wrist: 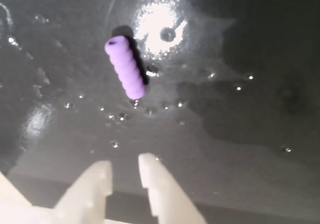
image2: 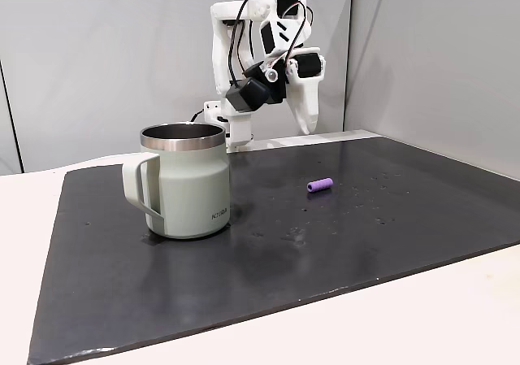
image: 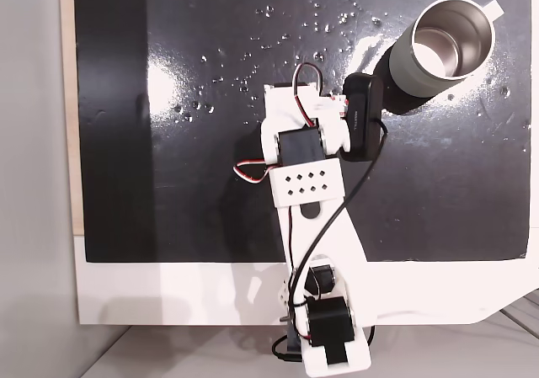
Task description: Grasp a pengrip and put it in the cup.
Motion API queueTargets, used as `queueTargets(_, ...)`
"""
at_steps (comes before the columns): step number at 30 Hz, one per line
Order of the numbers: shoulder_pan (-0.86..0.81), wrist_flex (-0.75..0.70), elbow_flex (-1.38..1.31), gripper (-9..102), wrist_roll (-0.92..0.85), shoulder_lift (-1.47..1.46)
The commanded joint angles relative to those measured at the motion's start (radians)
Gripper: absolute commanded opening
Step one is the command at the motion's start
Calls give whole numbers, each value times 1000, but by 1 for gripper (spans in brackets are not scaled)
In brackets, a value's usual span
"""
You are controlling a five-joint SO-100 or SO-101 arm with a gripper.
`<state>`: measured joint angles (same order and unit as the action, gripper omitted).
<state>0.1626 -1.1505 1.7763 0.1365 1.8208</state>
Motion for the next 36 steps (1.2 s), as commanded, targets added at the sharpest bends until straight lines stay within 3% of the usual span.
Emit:
queueTargets(1,2,-29,-115,8,3,-63)
queueTargets(10,2,-49,-229,22,9,-232)
queueTargets(28,15,-63,-380,20,5,-549)
queueTargets(36,28,-58,-413,10,5,-588)
